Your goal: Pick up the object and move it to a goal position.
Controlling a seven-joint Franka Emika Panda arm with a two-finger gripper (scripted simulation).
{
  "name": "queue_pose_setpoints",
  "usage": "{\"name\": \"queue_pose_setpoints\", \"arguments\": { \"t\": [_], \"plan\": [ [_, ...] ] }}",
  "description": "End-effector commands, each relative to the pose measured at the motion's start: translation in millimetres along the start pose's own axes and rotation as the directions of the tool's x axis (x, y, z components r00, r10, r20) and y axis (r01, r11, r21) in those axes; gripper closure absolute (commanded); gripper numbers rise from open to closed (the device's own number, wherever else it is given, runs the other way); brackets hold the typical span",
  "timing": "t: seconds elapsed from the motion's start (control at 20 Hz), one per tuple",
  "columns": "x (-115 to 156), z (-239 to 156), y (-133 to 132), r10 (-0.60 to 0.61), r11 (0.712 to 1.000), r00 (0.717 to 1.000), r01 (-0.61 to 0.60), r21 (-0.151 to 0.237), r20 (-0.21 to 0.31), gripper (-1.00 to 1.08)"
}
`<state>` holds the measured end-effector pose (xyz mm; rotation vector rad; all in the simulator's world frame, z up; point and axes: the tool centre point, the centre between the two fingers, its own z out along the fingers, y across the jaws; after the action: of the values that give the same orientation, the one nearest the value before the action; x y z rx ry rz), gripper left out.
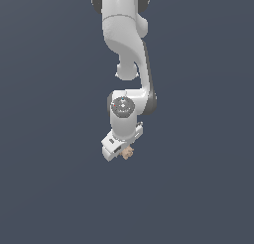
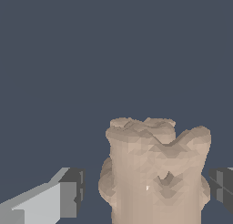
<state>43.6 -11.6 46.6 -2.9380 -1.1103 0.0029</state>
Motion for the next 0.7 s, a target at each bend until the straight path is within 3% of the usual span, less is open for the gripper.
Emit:
{"name": "queue_pose_setpoints", "arguments": {
  "t": [0.0, 0.05, 0.65],
  "plan": [
    [1.0, 0.9, 0.8, 0.0, 1.0, 1.0, 0.0, -0.001, -0.001, -0.92],
    [1.0, 0.9, 0.8, 0.0, 1.0, 1.0, 0.0, -0.001, -0.001, 1.08],
    [2.2, 0.5, -0.6, 0.0, 1.0, 1.0, 0.0, -0.001, -0.001, 1.08]
  ]
}}
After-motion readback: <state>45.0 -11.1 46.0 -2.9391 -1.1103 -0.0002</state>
